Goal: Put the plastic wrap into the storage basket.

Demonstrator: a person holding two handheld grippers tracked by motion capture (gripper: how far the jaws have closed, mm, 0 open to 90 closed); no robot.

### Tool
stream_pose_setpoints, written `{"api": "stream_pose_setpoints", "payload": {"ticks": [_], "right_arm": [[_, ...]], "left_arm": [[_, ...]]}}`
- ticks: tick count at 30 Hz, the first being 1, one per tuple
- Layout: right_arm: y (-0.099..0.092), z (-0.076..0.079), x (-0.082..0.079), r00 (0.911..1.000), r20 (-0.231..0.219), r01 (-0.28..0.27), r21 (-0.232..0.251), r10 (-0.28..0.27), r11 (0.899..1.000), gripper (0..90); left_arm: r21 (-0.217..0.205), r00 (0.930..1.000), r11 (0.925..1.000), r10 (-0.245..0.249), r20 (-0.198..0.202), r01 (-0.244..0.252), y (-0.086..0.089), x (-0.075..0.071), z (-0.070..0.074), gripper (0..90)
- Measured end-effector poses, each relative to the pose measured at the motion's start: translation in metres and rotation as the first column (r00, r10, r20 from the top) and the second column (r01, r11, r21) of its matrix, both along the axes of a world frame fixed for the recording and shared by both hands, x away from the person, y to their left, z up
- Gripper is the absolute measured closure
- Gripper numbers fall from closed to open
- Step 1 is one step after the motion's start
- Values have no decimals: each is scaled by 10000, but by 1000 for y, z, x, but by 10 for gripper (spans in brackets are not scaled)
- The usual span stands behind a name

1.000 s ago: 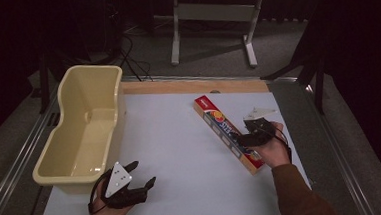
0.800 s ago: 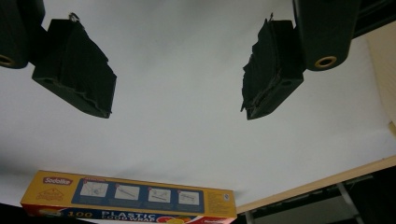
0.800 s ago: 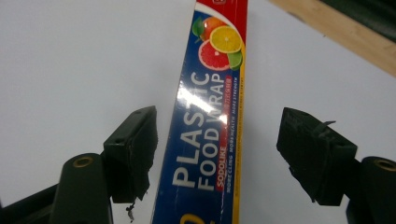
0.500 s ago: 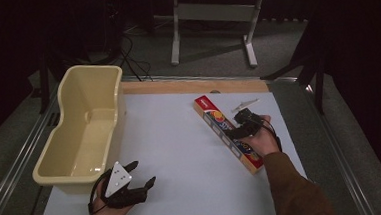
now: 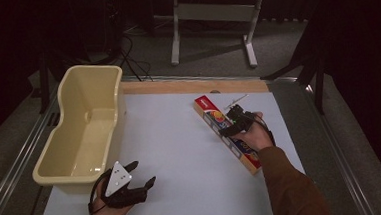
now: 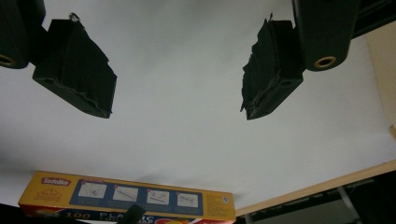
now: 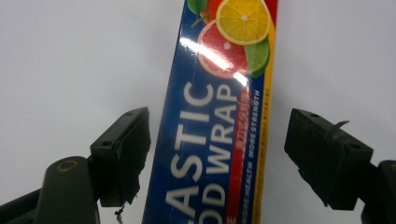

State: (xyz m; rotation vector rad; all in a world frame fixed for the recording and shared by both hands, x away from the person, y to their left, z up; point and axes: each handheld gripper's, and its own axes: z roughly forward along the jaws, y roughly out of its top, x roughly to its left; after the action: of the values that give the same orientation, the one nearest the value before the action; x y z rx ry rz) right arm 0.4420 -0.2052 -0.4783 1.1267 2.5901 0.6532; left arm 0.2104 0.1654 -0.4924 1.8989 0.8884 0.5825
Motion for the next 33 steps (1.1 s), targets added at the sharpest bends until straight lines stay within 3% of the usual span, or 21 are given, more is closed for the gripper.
{"api": "stream_pose_setpoints", "payload": {"ticks": [6, 12, 13, 15, 17, 20, 21, 24, 27, 30, 33], "right_arm": [[10, -6, 10, 9990, -447, -3, -691, -28, 9976, 232], [19, -7, 16, 9958, -919, -147, -1211, 35, 9925, 319], [22, -7, 18, 9937, -1117, -154, -1499, -14, 9886, 326], [23, -8, 19, 9928, -1195, -161, -1541, -25, 9879, 329], [27, -10, 24, 9856, -1682, -164, -1861, -154, 9824, 341], [28, -10, 25, 9821, -1868, -153, -1985, -225, 9800, 346], [30, -9, 29, 9750, -2203, -197, -2133, -284, 9768, 349], [32, -9, 32, 9661, -2549, -208, -2381, -418, 9710, 362], [34, -8, 35, 9551, -2821, 188, -2492, -911, 9683, 389], [40, -6, 37, 9423, -3045, 446, -2979, -1392, 9536, 405], [39, -6, 38, 9354, -3161, 643, -2883, -1584, 9554, 414]], "left_arm": [[-38, 10000, 10000, 16, -4, -16, 1, 0, 0, 258], [-47, 10000, 10000, -6, -8, 6, 1, 0, 0, 259], [-66, 10000, 10000, 2, -8, -2, 1, 0, 0, 259], [-78, 10000, 10000, 6, -17, -6, 1, 0, 0, 259], [-86, 10000, 10000, -10, 3, 10, 1, -1, 0, 259], [-88, 10000, 10000, -6, -13, 6, 2, -1, 0, 259], [-92, 10000, 10000, -11, -10, 11, 2, -1, 0, 259], [-113, 10000, 9999, -6, 4, 6, 2, -1, 0, 259], [-128, 10000, 9999, 7, 0, -7, 2, -1, 1, 259], [-124, 10000, 9999, 23, 7, -23, 2, -2, 1, 260], [-135, 10000, 9999, 27, 10, -27, 3, -2, 1, 261]]}}
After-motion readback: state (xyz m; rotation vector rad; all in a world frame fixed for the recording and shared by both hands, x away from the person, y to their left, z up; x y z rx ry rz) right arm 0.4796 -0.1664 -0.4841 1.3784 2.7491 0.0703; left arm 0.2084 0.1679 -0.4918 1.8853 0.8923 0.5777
